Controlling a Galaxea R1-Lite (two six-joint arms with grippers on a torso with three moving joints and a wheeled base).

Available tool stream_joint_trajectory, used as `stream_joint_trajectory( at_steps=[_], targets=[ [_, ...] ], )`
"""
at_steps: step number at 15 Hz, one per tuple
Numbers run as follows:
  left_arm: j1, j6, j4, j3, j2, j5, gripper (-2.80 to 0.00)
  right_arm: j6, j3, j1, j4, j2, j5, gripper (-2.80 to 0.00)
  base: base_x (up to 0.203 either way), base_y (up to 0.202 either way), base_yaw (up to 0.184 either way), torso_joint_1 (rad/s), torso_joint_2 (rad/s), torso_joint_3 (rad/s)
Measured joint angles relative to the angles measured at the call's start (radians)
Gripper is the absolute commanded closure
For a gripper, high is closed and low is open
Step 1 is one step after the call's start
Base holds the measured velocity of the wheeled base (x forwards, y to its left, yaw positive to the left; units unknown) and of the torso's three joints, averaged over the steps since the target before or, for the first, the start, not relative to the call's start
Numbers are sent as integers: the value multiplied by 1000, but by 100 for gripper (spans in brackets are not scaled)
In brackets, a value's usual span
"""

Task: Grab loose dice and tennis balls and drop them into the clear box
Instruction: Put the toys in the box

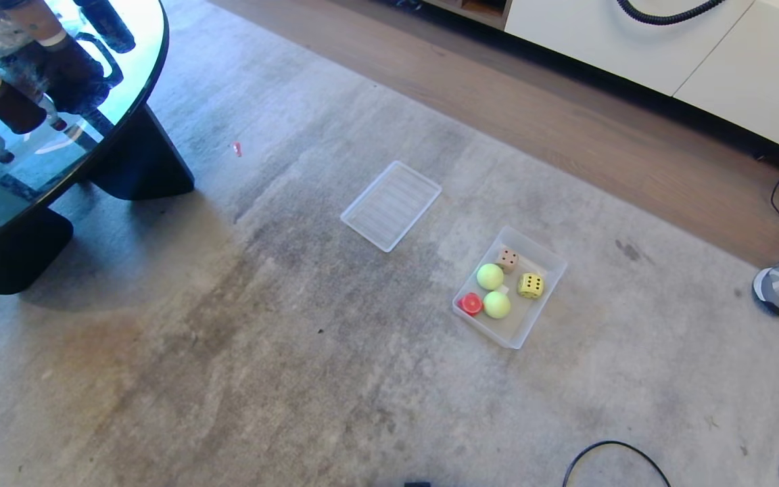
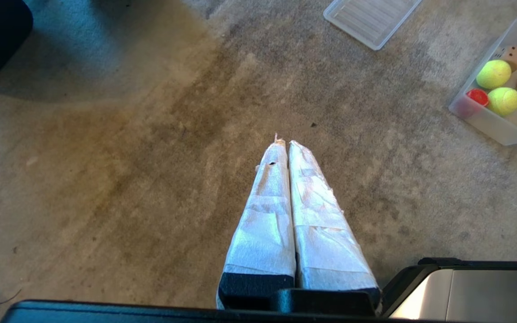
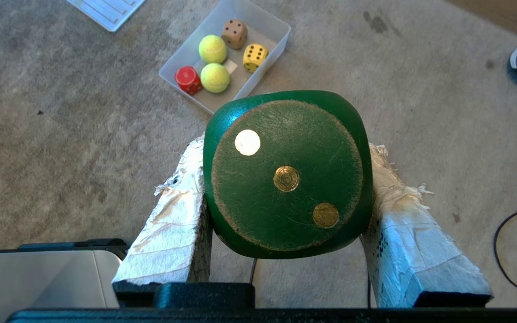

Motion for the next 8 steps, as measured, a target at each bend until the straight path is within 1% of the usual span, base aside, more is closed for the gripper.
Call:
stream_joint_trajectory(
  at_steps=[8],
  targets=[
    [0,0,0,0,0,0,0,0,0,0,0,0,0,0,0,0,0,4,4,-194]
  ],
)
